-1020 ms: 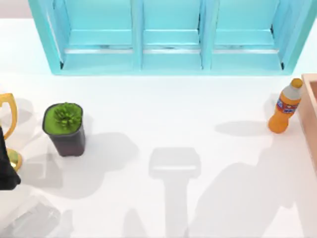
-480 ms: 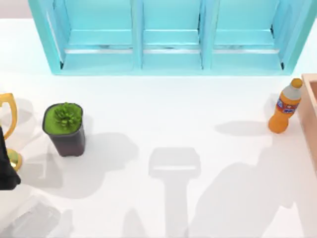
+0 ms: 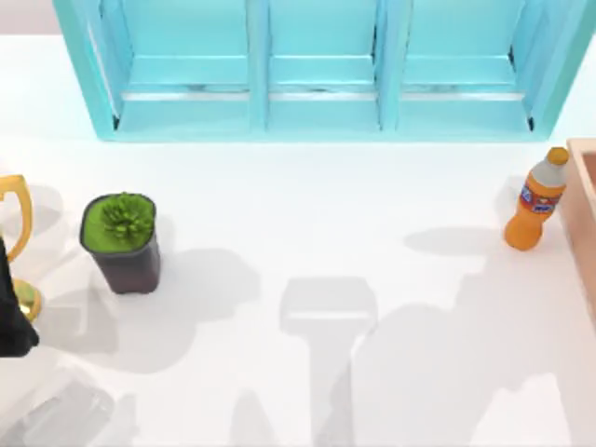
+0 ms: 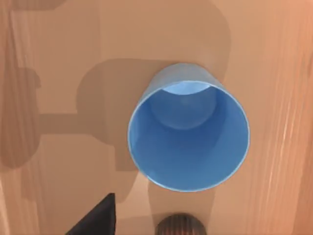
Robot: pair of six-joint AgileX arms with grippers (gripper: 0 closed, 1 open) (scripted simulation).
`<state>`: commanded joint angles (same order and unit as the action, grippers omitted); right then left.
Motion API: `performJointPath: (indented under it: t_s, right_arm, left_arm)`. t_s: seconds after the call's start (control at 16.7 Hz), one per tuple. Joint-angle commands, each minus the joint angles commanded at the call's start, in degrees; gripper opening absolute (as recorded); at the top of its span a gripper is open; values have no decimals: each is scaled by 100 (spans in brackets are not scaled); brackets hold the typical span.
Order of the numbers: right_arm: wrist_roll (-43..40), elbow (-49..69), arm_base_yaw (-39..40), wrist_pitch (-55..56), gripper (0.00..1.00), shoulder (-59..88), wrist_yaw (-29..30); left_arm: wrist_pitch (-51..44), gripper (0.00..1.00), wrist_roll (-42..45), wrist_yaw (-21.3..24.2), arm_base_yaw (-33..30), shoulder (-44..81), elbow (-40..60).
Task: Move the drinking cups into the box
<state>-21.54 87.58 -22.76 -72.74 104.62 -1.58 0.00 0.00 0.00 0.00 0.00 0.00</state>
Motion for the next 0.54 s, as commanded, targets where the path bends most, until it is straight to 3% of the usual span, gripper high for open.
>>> performJointPath:
  t_s: [0.3,0.54]
  right_arm:
    - [-20,1348,-2,-1320,100,41,-1]
    - [-24,1690,4,-1660,100,35,-6]
  left_arm:
    - [0,100,0,0,0,0,0]
    - [0,100,0,0,0,0,0]
